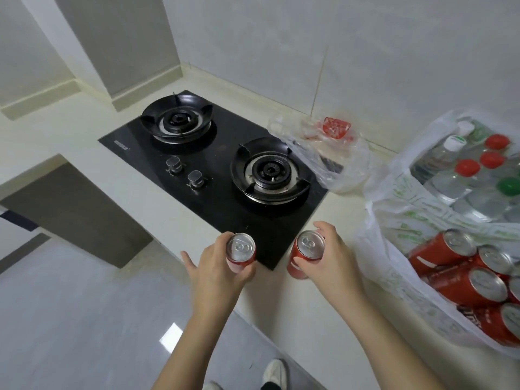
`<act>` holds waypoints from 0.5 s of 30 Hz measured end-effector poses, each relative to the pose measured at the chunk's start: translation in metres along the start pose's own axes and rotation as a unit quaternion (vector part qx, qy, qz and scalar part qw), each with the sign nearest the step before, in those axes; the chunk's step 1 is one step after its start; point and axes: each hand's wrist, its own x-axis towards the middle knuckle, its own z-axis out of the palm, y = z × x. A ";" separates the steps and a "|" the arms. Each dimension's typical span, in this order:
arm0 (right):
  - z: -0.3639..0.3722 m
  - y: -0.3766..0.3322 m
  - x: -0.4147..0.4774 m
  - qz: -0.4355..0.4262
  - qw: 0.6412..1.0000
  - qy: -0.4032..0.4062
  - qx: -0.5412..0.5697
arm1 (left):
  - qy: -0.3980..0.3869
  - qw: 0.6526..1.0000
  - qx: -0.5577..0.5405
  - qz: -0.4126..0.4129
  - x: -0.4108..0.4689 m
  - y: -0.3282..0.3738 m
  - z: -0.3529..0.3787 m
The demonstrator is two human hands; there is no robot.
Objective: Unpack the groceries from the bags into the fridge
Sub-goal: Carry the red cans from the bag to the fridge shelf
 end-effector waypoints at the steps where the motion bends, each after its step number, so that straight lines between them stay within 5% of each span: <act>1: 0.001 0.001 0.000 -0.004 1.000 0.001 0.005 | 0.000 1.000 -0.005 -0.001 0.000 0.000 0.001; 6: 0.008 0.017 0.000 -0.017 0.996 -0.004 0.092 | 0.003 0.997 -0.079 -0.008 0.000 -0.006 0.008; 15: 0.063 0.062 -0.014 0.085 0.958 -0.003 0.273 | -0.020 0.954 -0.280 -0.104 -0.024 -0.044 0.048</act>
